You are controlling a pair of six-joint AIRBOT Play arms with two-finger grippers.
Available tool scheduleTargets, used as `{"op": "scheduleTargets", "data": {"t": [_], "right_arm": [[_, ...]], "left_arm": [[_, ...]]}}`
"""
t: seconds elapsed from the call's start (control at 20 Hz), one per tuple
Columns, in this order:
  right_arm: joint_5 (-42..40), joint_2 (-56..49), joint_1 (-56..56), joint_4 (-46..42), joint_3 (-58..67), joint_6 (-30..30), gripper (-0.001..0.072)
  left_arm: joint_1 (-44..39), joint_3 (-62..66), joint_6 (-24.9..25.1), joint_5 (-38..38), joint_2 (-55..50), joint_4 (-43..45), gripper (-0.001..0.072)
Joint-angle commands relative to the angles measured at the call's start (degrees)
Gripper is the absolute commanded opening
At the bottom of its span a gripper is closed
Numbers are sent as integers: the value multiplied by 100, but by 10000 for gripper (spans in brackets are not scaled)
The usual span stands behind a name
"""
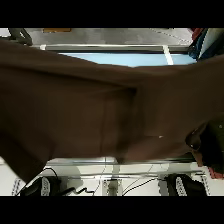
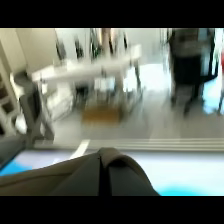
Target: Fold the clothes and pants, and hang the long-sleeved shirts on hangers.
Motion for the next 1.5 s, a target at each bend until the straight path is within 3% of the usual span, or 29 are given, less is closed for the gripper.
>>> {"op": "scheduleTargets", "data": {"t": [0.0,0.1,0.2,0.3,0.45,0.65,0.75,0.9,1.1,1.3,1.45], "right_arm": [[892,-1388,17,-24,-177,310,17],[1342,-2490,229,-44,-330,306,17],[1290,-3560,619,-79,-481,282,18],[813,-4588,1005,-267,-511,219,18],[-378,-5731,1294,-369,-511,221,17],[-1357,-6135,1279,-413,-509,240,17],[-1436,-6133,1281,-411,-494,243,17],[-881,-6102,1189,-522,-494,243,17],[487,-5914,809,-817,-400,238,17],[2367,-5860,487,-1113,61,190,17],[2927,-5860,608,-1705,-136,96,17]], "left_arm": [[-85,-363,-380,-1495,-999,299,17],[-481,-667,-356,-1716,-1991,308,17],[-1167,-767,129,-1626,-3152,393,17],[-1827,-761,490,-938,-4312,431,17],[-2400,-621,487,431,-5602,431,17],[-2463,-389,487,1456,-6111,426,18],[-2439,-378,514,1582,-6087,428,19],[-2284,-376,551,1182,-5919,575,18],[-1974,-376,527,-138,-5624,1591,18],[-1779,-378,529,-1357,-5534,1805,18],[-1805,-380,428,-2157,-5545,2533,18]]}}
